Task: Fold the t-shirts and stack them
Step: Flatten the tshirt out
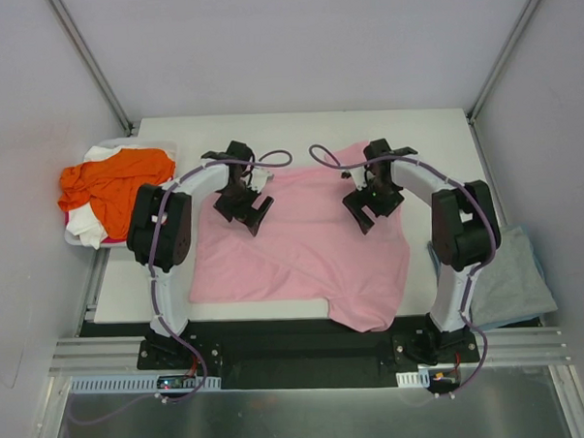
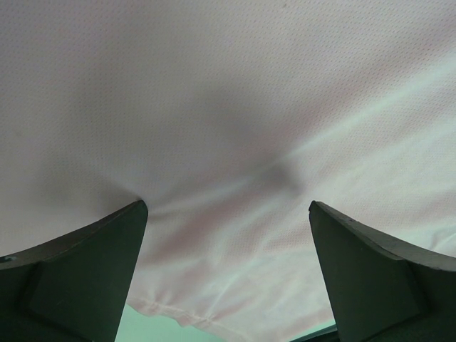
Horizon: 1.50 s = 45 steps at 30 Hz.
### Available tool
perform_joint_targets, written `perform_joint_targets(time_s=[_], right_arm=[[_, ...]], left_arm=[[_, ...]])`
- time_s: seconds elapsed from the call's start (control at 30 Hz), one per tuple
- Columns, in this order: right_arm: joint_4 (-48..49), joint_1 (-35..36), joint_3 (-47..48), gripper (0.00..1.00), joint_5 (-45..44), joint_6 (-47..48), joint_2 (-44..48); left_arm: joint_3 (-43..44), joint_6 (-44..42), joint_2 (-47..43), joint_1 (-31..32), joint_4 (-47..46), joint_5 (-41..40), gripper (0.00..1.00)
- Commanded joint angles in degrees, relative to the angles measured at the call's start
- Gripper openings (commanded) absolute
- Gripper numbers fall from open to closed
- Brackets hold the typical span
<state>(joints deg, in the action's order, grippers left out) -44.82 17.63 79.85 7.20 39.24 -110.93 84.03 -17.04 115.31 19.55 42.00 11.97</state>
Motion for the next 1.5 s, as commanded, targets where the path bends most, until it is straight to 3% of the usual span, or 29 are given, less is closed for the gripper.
perform_joint_targets(time_s=[0.0,0.27,0.53,0.87,1.47], right_arm=[[-1.32,0.3,4.86,0.97,-1.05,-0.31,3.97],[-3.96,0.57,20.06,0.97,-4.73,0.83,0.2],[-0.36,0.39,33.78,0.97,-11.07,2.94,-10.96],[11.58,-0.49,36.51,0.97,-11.24,3.47,-17.91],[18.8,-1.72,43.89,0.97,-13.18,11.64,-26.96]], left_arm=[[3.94,0.86,-3.25,0.22,2.04,0.25,0.98],[17.99,1.22,-1.58,0.31,2.12,-0.37,0.99],[23.2,-0.1,4.39,0.4,1.95,-3.62,0.99],[25.48,-0.98,6.77,0.31,-0.25,-7.66,0.98],[22.94,-0.63,7.3,0.31,-3.32,-9.15,0.98]])
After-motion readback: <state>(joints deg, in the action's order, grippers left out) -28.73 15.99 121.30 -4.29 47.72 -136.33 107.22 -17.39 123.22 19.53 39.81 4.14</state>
